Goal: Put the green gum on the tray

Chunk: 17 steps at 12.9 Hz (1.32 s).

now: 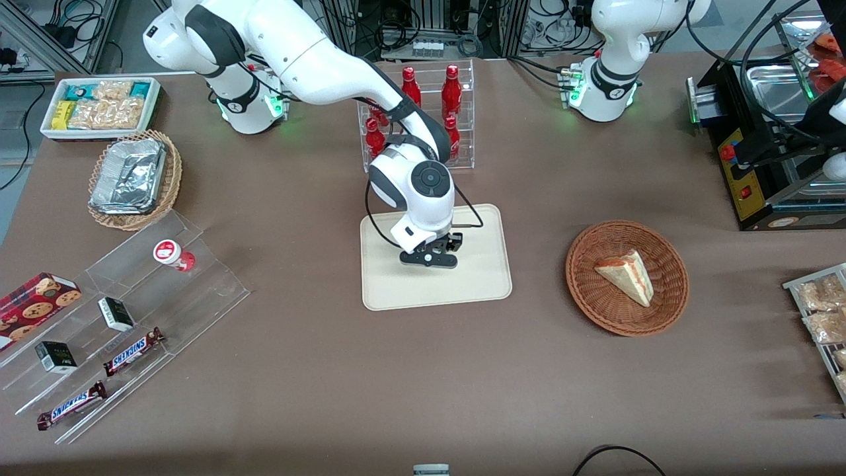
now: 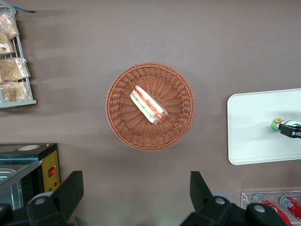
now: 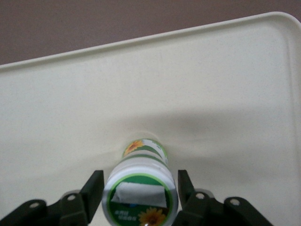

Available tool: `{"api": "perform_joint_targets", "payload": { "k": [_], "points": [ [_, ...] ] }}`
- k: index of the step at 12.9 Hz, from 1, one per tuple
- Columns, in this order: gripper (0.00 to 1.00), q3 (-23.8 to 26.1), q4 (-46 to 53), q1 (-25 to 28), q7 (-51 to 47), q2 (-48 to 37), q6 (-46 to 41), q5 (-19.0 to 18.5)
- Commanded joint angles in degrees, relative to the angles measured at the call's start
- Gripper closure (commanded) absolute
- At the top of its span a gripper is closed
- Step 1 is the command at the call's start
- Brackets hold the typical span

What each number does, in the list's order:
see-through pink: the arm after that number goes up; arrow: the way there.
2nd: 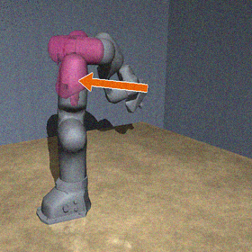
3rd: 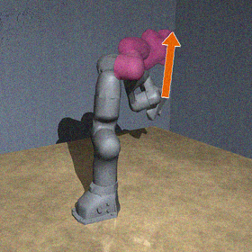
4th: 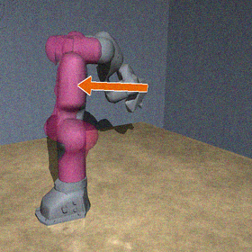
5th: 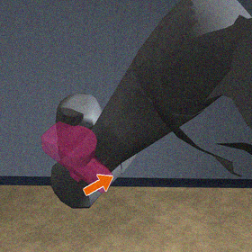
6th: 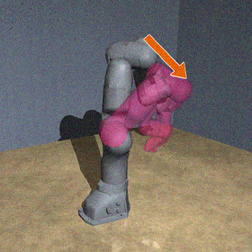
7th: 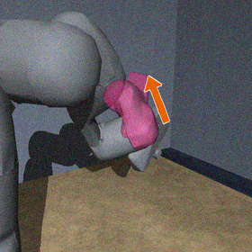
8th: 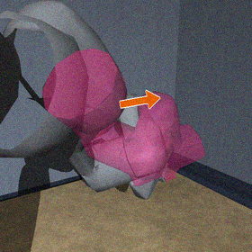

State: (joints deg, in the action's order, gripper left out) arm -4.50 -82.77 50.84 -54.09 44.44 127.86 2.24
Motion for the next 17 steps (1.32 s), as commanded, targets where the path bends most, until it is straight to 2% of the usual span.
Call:
{"api": "perform_joint_targets", "payload": {
  "k": [1, 5, 7, 10, 13, 17],
  "points": [
    [0.01, -0.2, 0.5, -0.4, -0.4, -0.1, 0.8, 1.2],
    [0.01, -0.1, 0.3, -2.1, 1.4, -6.3, -4.5, 1.4],
    [0.01, 0.0, -1.2, -4.4, 6.7, -12.6, -11.6, 1.6],
    [0.01, -0.2, -8.9, -9.5, 15.6, -24.4, -16.5, 1.8],
    [0.01, -0.2, -19.0, -16.9, 24.5, -36.8, -18.1, 1.8],
    [0.00, -0.3, -19.1, -30.2, 36.8, -44.5, -28.3, 1.7]
  ]
}}
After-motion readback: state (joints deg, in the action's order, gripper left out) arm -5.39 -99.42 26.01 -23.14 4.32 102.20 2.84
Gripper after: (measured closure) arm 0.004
